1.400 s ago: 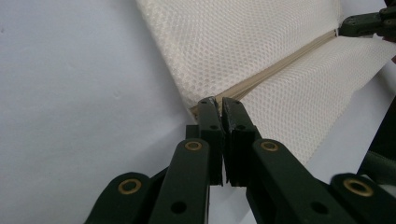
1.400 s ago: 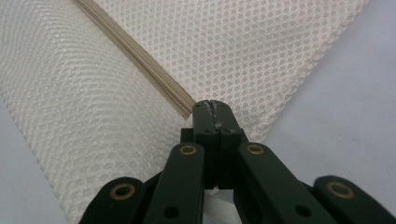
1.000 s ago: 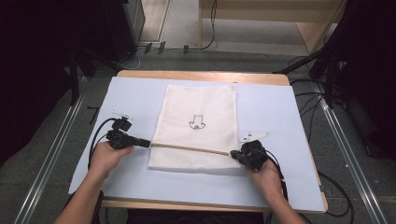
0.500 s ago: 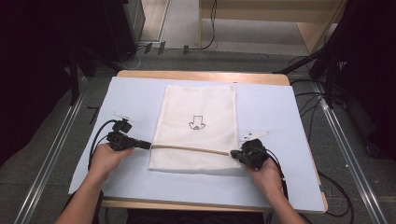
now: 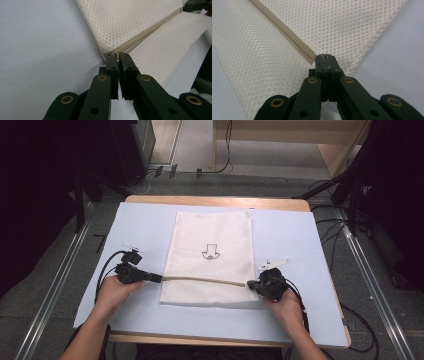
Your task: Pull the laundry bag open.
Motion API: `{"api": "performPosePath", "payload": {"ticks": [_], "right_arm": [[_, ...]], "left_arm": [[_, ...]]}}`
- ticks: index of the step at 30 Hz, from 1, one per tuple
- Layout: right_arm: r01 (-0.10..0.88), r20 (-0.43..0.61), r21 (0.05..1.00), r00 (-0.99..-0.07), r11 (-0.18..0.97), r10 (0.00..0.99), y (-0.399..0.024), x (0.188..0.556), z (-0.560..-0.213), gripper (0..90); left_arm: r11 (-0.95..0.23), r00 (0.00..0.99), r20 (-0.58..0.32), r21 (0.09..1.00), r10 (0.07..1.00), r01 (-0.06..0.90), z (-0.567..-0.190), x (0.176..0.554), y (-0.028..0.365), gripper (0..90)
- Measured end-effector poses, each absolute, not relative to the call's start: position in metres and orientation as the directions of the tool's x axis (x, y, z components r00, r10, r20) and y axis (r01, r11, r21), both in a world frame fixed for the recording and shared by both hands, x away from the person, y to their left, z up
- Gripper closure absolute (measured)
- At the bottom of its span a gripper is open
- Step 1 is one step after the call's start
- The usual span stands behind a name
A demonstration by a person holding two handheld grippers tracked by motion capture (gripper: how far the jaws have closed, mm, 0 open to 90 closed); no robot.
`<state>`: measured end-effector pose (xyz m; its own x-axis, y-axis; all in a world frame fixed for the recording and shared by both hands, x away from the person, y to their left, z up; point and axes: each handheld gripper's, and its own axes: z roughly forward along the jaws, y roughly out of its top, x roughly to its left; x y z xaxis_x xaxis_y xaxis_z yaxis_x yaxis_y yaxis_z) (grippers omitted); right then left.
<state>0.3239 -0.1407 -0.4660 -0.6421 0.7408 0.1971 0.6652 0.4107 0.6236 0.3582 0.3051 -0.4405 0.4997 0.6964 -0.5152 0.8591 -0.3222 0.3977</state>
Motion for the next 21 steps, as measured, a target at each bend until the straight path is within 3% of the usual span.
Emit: {"api": "performPosePath", "payload": {"ticks": [7, 13, 21], "right_arm": [[0.649, 0.206, 0.661, -0.640, 0.377, 0.740, -0.149, 0.325, -0.459, 83.0], [0.643, 0.222, 0.689, -0.626, 0.334, 0.748, -0.155, 0.327, -0.455, 73.1], [0.624, 0.225, 0.720, -0.624, 0.305, 0.748, -0.159, 0.328, -0.450, 63.4]], "left_arm": [[-0.325, 0.501, -0.525, 0.395, 0.688, 0.859, -0.441, 0.356, 0.304, 86.4], [-0.317, 0.527, -0.518, 0.442, 0.674, 0.839, -0.437, 0.354, 0.309, 73.0], [-0.307, 0.577, -0.435, 0.546, 0.692, 0.779, -0.427, 0.352, 0.313, 59.4]]}}
